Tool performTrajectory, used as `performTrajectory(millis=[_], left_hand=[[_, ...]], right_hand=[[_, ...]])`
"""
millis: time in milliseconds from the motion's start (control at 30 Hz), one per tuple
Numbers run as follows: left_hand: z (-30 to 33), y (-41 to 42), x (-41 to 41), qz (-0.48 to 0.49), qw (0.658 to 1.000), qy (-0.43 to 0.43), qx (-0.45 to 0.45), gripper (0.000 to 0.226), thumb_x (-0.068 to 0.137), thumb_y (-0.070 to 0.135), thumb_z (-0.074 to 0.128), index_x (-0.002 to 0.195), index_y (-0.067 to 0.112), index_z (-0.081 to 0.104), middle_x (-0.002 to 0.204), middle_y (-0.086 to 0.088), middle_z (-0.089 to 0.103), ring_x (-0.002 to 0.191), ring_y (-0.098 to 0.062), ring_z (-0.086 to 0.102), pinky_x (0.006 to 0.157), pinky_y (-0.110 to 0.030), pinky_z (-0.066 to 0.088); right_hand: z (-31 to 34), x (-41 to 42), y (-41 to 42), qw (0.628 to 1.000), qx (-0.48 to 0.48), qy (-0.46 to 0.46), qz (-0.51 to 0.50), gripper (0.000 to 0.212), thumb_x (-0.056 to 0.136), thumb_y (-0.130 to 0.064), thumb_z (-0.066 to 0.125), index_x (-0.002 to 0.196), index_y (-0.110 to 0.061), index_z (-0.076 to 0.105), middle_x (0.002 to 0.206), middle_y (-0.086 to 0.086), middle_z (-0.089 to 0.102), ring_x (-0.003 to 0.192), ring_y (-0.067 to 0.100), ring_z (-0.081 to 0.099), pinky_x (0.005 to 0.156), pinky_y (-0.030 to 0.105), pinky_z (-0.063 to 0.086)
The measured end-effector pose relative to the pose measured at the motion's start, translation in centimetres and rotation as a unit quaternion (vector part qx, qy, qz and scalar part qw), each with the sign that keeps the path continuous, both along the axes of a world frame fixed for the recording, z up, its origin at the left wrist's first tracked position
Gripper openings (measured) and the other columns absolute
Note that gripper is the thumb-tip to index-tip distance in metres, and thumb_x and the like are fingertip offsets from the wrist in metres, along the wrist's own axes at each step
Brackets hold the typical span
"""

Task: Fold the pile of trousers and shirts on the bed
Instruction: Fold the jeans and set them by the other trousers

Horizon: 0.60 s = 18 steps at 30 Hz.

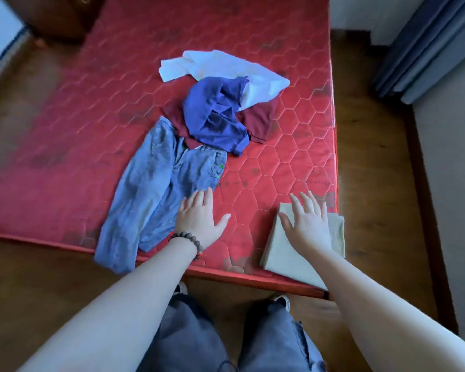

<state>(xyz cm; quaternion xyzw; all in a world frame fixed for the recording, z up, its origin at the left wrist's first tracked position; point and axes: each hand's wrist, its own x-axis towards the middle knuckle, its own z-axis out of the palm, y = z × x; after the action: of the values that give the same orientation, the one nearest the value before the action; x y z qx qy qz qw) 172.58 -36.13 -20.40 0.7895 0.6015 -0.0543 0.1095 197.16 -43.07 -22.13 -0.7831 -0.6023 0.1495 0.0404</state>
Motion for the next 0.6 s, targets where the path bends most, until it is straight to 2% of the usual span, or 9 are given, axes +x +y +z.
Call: performTrajectory(millis=[233, 433, 600], left_hand=[[2.3, 4.6, -12.5, 0.020, 0.999, -0.009, 0.039, 0.084, 0.090, 0.062, 0.043, 0.151, 0.008, 0.023, 0.150, -0.008, 0.036, 0.139, -0.023, 0.031, 0.112, -0.041, 0.027], [1.3, 8.7, -25.1, -0.015, 1.000, -0.016, 0.021, 0.084, 0.090, 0.063, 0.041, 0.152, 0.010, 0.021, 0.153, -0.009, 0.034, 0.142, -0.023, 0.028, 0.115, -0.042, 0.025], [1.1, 12.2, -31.4, -0.027, 0.999, -0.018, -0.006, 0.083, 0.091, 0.063, 0.037, 0.153, 0.012, 0.018, 0.155, -0.009, 0.030, 0.144, -0.024, 0.024, 0.116, -0.044, 0.024]], right_hand=[[1.6, -12.9, 5.5, 0.999, 0.035, 0.019, 0.013, 0.055, 0.097, -0.045, 0.043, 0.145, -0.018, 0.039, 0.151, 0.009, 0.035, 0.147, 0.025, 0.015, 0.119, 0.051, 0.004], [0.6, -26.8, 8.8, 0.999, 0.023, 0.030, -0.008, 0.055, 0.096, -0.048, 0.040, 0.145, -0.021, 0.038, 0.153, 0.008, 0.032, 0.147, 0.023, 0.013, 0.119, 0.050, 0.004], [0.9, -32.8, 10.3, 0.999, 0.007, 0.027, -0.032, 0.055, 0.097, -0.049, 0.039, 0.144, -0.021, 0.039, 0.153, 0.009, 0.032, 0.147, 0.023, 0.012, 0.119, 0.049, 0.002]])
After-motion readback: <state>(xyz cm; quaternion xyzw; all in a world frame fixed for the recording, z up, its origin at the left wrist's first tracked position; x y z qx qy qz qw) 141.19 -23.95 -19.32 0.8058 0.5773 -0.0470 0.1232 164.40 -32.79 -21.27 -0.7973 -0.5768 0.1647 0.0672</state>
